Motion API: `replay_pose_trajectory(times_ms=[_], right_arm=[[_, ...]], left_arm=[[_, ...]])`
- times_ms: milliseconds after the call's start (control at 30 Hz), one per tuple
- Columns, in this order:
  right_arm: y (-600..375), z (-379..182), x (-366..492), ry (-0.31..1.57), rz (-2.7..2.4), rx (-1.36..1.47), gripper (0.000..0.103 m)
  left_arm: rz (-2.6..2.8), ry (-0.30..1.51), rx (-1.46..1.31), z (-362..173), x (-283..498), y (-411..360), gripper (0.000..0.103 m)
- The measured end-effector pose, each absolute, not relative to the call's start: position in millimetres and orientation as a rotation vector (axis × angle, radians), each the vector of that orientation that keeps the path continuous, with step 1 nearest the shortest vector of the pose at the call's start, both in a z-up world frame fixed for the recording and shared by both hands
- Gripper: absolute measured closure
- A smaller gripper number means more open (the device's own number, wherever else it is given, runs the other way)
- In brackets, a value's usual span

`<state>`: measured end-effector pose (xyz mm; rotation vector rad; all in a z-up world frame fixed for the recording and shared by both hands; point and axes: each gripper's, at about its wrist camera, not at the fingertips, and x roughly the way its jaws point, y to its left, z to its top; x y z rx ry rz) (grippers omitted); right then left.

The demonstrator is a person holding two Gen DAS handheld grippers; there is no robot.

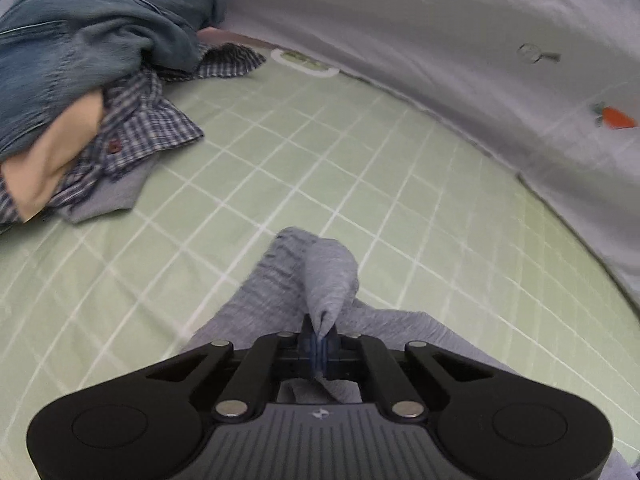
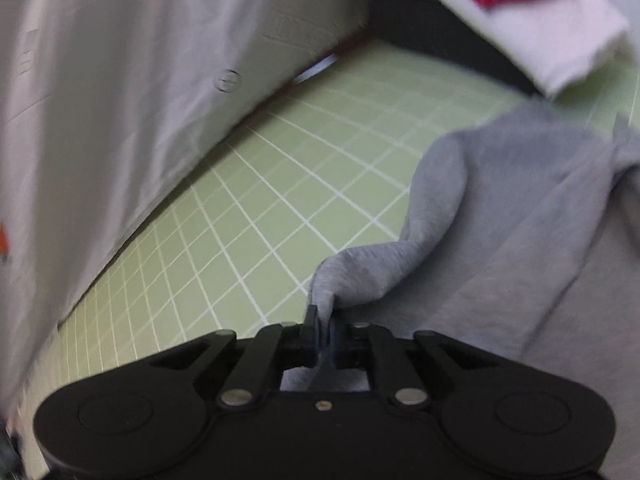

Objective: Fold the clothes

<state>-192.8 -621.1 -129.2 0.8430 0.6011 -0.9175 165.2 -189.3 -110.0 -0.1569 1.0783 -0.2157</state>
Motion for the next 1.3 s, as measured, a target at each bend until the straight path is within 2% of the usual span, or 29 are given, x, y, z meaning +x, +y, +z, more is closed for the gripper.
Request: replay_pose_trajectory(times_ms=[167,333,400,467,533,600,700,800,1000,1067,1167,1300], right_arm=[[-584.8,-114.2,-238.8,0.615,-0.931,0.757,0.098],[-566.1,-142.0,-283.8,0.709,-0.992,0.840,0.098],[-564.2,-146.4,-290.7,0.730,-1.015,0.846,0.097],[-564.5,-142.5,-291.8,0.730,-1.038,0.824,0.090],[-563.4,-135.1,-288.3,0.722,-1.059,0.762,0.071],[-562.3,-123.8,-280.1,0.705,-1.072,0.656,0.066],[-560.3,-111.1,-266.4,0.692,-1.055,0.528,0.062],[-559.4,-111.9,-257.2,0.699,-1.010,0.525,0.061],[-551.8,-122.9,-257.1,0.747,-0.999,0.580,0.061],[-550.4,-124.8,-259.4,0.749,-1.009,0.592,0.060],[-549.2,-126.5,-259.4,0.758,-1.014,0.600,0.060],[-547.9,-128.2,-257.6,0.773,-1.014,0.606,0.058]], left_arm=[[-0.199,1.069,-0.157,-92.9,115.2,-150.5,0.100],[-0.092,1.214,-0.192,-127.0,85.5,-111.5,0.099],[-0.082,1.231,-0.180,-132.3,78.9,-107.4,0.093],[-0.087,1.200,-0.171,-124.7,79.9,-107.7,0.092],[-0.094,1.159,-0.164,-114.2,82.8,-108.7,0.089],[-0.102,1.118,-0.158,-103.8,85.8,-109.7,0.079],[-0.113,1.056,-0.153,-88.2,90.7,-110.5,0.074],[-0.129,0.992,-0.168,-78.1,95.2,-111.9,0.065],[-0.106,0.901,-0.165,-56.9,100.3,-111.5,0.058],[-0.097,0.890,-0.180,-54.3,104.7,-105.4,0.057],[-0.131,0.896,-0.152,-55.5,111.6,-105.1,0.048],[-0.206,0.946,-0.094,-73.0,122.4,-124.8,0.045]])
